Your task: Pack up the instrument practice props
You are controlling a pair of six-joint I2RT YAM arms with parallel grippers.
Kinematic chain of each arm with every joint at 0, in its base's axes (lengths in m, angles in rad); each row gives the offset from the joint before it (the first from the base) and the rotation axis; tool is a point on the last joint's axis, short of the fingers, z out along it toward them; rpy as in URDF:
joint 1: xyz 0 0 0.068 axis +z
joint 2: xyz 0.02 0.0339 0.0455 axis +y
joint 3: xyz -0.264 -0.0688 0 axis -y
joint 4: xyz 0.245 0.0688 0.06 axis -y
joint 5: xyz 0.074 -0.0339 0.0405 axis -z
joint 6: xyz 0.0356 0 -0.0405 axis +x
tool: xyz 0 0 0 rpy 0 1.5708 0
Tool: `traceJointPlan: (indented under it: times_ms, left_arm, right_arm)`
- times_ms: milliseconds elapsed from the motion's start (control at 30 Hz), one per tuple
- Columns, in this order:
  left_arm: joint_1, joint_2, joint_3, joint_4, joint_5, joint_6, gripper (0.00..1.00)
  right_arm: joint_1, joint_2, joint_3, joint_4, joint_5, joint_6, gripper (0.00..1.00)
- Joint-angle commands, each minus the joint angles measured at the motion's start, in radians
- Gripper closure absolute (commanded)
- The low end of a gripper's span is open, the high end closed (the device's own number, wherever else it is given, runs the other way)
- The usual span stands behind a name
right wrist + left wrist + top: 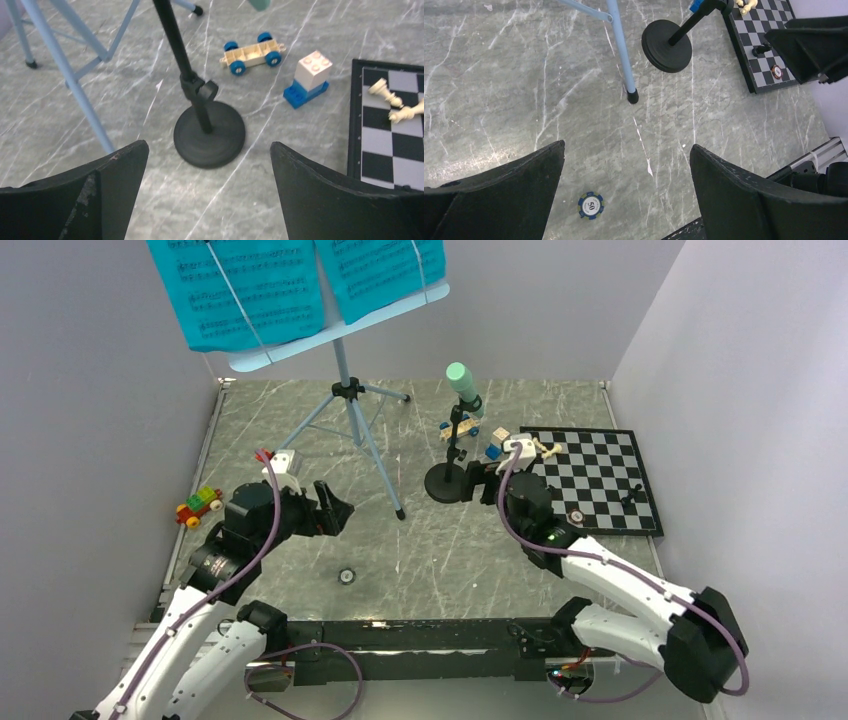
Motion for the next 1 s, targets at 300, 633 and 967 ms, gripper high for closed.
traceJointPlan:
  times_ms: [300, 633, 967]
  left_arm:
    - [-0.005, -0.077, 0.0, -0.02, -0.005, 0.061, 0.01]
    - [-0.005, -0.093, -0.001, -0.037, -0.008, 0.082, 0.02]
    - [-0.005, -0.11, -0.016, -0.054, -0.024, 0.083, 0.03]
  right_arm:
    - [-0.004, 0.254, 0.116, 0.388, 0.065, -0.13, 0.16]
    - [-0.011, 0.413, 0.206, 0.447, 0.104, -0.171, 0.28]
    - [-0.014, 0.525, 0.267, 0.48, 0.134, -0.166, 0.42]
